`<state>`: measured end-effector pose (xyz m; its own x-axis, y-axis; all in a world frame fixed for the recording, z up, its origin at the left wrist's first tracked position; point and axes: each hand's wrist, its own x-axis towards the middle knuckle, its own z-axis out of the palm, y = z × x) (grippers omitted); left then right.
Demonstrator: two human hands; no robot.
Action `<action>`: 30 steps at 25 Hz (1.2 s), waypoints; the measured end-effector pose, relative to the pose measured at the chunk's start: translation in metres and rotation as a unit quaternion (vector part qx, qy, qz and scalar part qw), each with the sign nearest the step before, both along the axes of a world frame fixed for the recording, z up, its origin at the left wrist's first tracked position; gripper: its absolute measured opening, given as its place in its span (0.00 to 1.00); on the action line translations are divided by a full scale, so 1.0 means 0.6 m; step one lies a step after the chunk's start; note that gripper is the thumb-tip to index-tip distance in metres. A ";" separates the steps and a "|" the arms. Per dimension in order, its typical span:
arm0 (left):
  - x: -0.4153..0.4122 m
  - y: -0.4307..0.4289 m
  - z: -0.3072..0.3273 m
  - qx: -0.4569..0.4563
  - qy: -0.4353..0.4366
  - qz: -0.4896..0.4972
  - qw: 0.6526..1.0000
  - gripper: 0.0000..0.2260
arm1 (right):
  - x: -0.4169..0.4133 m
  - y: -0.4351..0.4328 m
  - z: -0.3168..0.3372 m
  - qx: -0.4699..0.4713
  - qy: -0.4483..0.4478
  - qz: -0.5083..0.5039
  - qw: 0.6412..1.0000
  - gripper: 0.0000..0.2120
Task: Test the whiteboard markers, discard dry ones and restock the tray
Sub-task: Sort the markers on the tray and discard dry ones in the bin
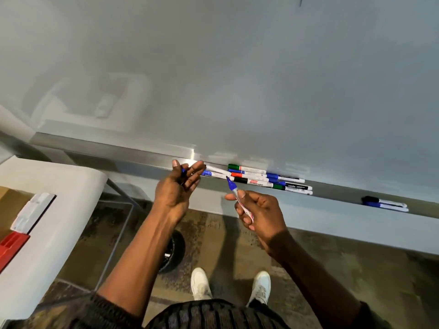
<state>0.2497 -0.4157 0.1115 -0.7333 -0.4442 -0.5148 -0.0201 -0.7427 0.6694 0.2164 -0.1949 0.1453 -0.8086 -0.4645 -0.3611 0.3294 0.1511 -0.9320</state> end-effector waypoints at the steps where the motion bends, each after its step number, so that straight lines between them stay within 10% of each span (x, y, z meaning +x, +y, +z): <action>1: -0.001 0.012 0.008 -0.028 -0.002 -0.003 1.000 0.16 | 0.000 -0.001 0.001 -0.007 -0.005 -0.005 1.000 0.14; 5: 0.001 0.026 0.064 -0.291 -0.029 0.000 0.956 0.17 | -0.017 -0.012 0.023 -0.067 0.030 -0.047 0.996 0.12; 11: -0.051 -0.004 0.204 -0.655 0.032 0.121 0.745 0.09 | -0.072 -0.044 0.155 -0.124 0.254 -0.099 0.954 0.06; 20: -0.173 -0.012 0.396 -0.832 0.219 0.242 0.448 0.13 | -0.148 -0.060 0.444 -0.194 0.563 -0.214 0.775 0.15; 30: -0.260 0.035 0.417 -0.855 0.257 0.220 0.392 0.16 | -0.297 -0.008 0.658 -0.168 0.701 -0.360 0.592 0.06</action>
